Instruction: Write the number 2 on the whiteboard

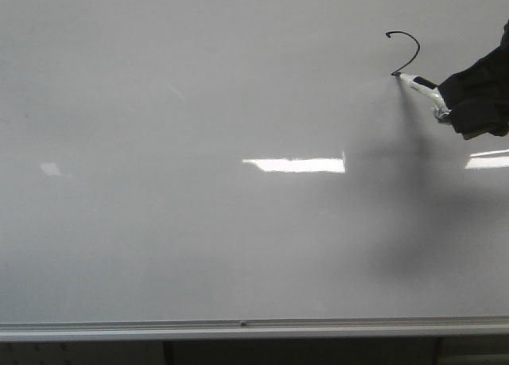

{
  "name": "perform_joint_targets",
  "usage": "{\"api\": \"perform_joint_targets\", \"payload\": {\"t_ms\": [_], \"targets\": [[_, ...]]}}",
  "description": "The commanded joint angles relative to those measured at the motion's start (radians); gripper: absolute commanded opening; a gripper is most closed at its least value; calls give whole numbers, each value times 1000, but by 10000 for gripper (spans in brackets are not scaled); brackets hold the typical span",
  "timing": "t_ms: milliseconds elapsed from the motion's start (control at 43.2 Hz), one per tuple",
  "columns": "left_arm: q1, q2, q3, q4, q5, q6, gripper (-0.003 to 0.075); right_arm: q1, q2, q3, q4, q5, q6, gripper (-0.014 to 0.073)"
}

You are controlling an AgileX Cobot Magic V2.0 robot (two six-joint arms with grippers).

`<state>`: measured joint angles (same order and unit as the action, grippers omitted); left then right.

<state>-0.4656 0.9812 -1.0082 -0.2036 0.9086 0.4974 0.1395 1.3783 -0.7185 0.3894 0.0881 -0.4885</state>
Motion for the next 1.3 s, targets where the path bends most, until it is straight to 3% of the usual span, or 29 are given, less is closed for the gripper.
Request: {"api": "perform_joint_targets", "payload": {"t_ms": [0,393,601,717,902,1272], "targets": [[5,-10,-27,-20,-59,-13,421,-49,-24,-32,4,-35,-9,-1],[5,-10,-27,-20,-59,-13,421,-84,-119,-34,4,38,-9,-1],[5,-2,-27,-20,-59,0,421,-45,-284,-88,4,388,-20,-1],[-17,23,-32,-22,-33,50,421,5,-319,-164,4,613,-106,-1],[-145,80,-37,-34,-12,87,421,109,-321,-252,31,916,-298,-1],[-414,262,-236,-82,56,166,422,200,-321,-256,291,1097,-564,-1]]}}
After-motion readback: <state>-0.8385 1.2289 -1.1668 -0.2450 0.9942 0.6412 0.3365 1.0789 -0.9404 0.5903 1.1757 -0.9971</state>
